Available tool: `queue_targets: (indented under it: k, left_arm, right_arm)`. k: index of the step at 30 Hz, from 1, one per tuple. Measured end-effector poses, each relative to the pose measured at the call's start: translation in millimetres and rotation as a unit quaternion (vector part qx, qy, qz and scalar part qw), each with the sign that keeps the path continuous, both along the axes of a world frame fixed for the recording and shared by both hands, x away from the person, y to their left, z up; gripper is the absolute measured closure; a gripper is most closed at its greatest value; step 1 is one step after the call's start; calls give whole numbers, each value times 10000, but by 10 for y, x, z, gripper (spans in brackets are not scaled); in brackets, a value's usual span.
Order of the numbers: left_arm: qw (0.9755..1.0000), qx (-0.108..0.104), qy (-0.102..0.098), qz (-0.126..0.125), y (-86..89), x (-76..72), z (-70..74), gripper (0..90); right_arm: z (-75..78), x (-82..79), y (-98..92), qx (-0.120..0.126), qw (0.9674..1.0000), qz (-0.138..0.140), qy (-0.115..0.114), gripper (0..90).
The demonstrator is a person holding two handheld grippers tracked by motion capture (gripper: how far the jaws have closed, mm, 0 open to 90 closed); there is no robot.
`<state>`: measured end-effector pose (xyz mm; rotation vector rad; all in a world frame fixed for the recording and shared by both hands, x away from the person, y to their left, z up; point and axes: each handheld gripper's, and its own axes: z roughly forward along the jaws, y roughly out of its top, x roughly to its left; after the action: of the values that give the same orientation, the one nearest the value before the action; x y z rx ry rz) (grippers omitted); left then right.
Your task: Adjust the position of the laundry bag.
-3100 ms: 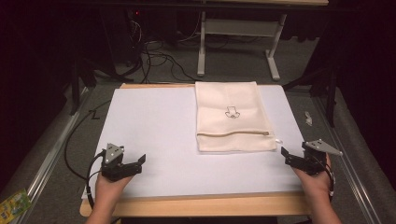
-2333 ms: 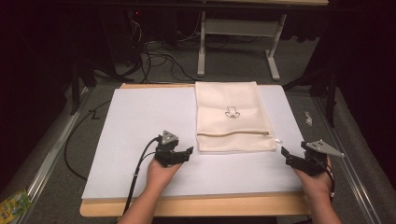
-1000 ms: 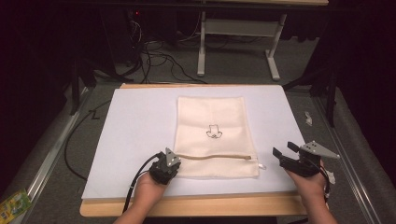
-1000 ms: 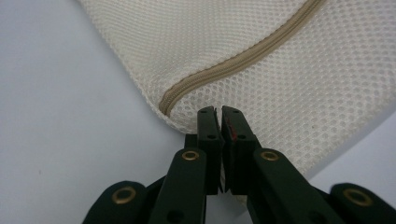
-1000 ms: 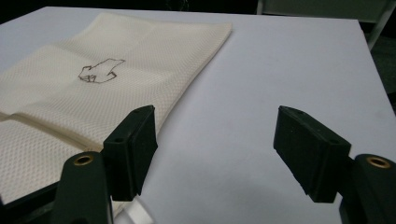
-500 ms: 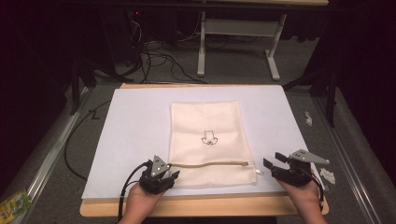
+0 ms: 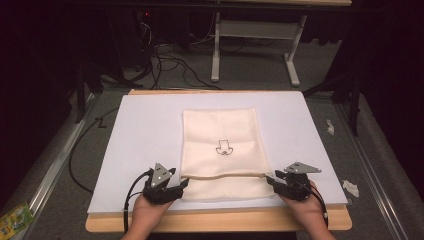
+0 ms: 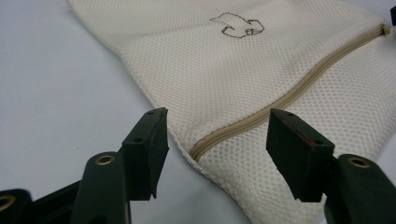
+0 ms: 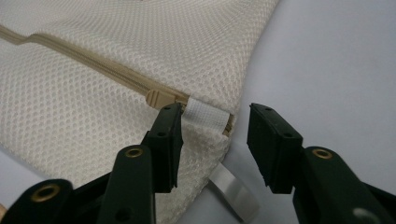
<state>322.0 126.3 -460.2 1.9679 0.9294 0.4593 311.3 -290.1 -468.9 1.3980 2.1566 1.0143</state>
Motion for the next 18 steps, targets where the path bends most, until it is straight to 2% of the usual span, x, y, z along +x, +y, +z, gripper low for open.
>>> queue_targets:
  k: [2, 3, 7, 8, 10, 11, 12, 14, 16, 18]
  left_arm:
    - [10000, -48, -41, -41, 6, -4, 8, 393]
    - [10000, -53, -66, -45, 8, -3, 5, 391]
    - [9999, -121, -56, -65, 33, 20, -10, 391]
    - [9998, -155, -74, -55, 36, 18, -8, 392]
    - [9997, -201, -96, -60, 48, 11, 8, 392]
    - [9996, -254, -91, -58, 50, 6, 16, 392]
    - [9995, -280, -95, -50, 51, 5, 24, 393]
    - [9994, -326, -88, -43, 48, 8, 34, 393]
    - [9992, -401, -53, -5, 35, 20, 41, 381]
    - [9991, -421, -74, -14, 6, 23, 46, 383]
  right_arm:
    - [2, 4, -9, 78, 10000, -45, -1, 575]
    - [-6, 29, -23, 208, 9997, -91, 40, 578]
    - [-66, 88, 28, 78, 9996, -18, 263, 590]
    - [-71, 87, 46, -8, 9998, 5, 215, 605]
    - [-60, 82, 76, -191, 9996, 38, 216, 661]
    - [-52, 77, 84, -244, 9994, 46, 230, 722]
    - [-47, 68, 85, -255, 9994, 51, 219, 776]
    - [-37, 46, 71, -254, 9994, 83, 198, 814]
    - [-19, 16, 58, -168, 9996, 123, 209, 822]
    - [1, -24, 63, -189, 9995, 200, 123, 828]
